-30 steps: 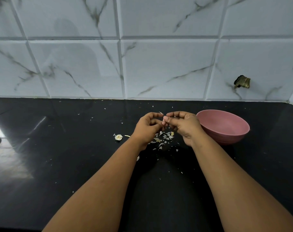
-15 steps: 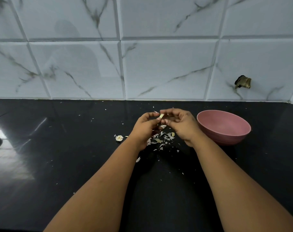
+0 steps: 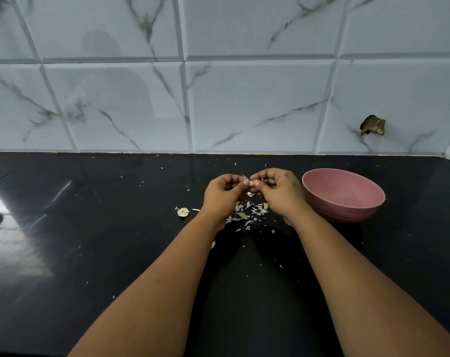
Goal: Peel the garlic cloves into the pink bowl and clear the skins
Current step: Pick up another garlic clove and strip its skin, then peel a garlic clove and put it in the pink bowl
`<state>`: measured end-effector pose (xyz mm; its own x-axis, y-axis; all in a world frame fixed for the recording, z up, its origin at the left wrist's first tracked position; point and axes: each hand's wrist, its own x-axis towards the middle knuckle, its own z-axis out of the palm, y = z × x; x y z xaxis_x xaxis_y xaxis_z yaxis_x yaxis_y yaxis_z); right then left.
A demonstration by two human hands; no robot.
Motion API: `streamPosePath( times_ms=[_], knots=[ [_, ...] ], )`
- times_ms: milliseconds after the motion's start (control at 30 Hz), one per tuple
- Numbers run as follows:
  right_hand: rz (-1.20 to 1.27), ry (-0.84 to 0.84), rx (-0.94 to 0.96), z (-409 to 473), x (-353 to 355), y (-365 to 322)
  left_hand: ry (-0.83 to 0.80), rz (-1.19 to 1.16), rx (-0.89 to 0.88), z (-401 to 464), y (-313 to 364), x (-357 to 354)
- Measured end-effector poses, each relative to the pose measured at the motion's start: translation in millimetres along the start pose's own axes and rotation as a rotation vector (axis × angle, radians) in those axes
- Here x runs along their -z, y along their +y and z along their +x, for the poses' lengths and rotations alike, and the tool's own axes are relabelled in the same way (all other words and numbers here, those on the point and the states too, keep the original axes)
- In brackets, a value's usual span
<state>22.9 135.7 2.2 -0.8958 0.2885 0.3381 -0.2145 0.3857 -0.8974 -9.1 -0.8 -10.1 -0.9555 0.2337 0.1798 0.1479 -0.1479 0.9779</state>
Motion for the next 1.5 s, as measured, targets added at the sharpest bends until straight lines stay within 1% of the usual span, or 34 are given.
streamPosePath(
  times_ms=[133,300,367,500,700,833,967,1000,1067,1167,1233,1300,1367,1433,1500],
  knots=[
    [-0.023,-0.024,-0.012,0.1,-1.3,2.4,0.022,-0.014,-0.001,2.7,-2.0,0.7],
    [0.036,0.087,-0.010,0.3,-0.5,1.9,0.019,-0.029,0.001,3.8,-2.2,2.8],
    [0.014,0.097,0.000,-1.4,0.1,1.9,-0.006,-0.044,-0.007,3.5,-2.0,1.8],
    [0.059,0.081,-0.031,-1.6,0.0,0.2,-0.037,-0.056,-0.018,2.7,-0.5,0.0],
    [0.034,0.041,-0.027,-1.4,-1.4,0.6,-0.028,-0.025,-0.029,0.3,-0.6,0.9],
    [0.098,-0.002,-0.077,0.4,-1.6,-0.3,0.013,-0.043,-0.005,1.7,-0.2,3.1],
    [0.195,-0.018,-0.096,1.6,-5.9,-5.4,0.021,-0.027,-0.012,2.3,3.1,1.3],
    [0.162,-0.016,-0.066,0.5,-5.9,-6.3,0.014,-0.027,-0.015,0.5,3.6,-1.2],
    [0.019,0.028,0.005,-0.9,-3.7,-9.0,0.010,-0.034,-0.021,-2.9,5.5,-5.9],
    [-0.140,0.177,0.088,-3.6,4.2,-12.3,0.028,-0.095,-0.025,-4.7,6.2,-6.5],
    [-0.273,0.278,0.192,-5.1,13.3,-21.5,0.022,-0.139,-0.021,-3.5,5.7,-6.4],
    [-0.352,0.357,0.228,-5.3,29.2,-32.1,0.000,-0.080,-0.017,-4.5,3.0,-8.6],
    [-0.432,0.418,0.173,-3.4,50.0,-37.5,-0.022,0.132,-0.039,-6.5,-2.4,-11.6],
    [-0.550,0.445,0.039,1.0,73.0,-36.1,-0.035,0.378,-0.092,-8.5,-7.2,-14.1],
    [-0.645,0.439,-0.123,5.8,89.3,-30.8,-0.007,0.493,-0.130,-8.5,-10.2,-13.5]
  ],
)
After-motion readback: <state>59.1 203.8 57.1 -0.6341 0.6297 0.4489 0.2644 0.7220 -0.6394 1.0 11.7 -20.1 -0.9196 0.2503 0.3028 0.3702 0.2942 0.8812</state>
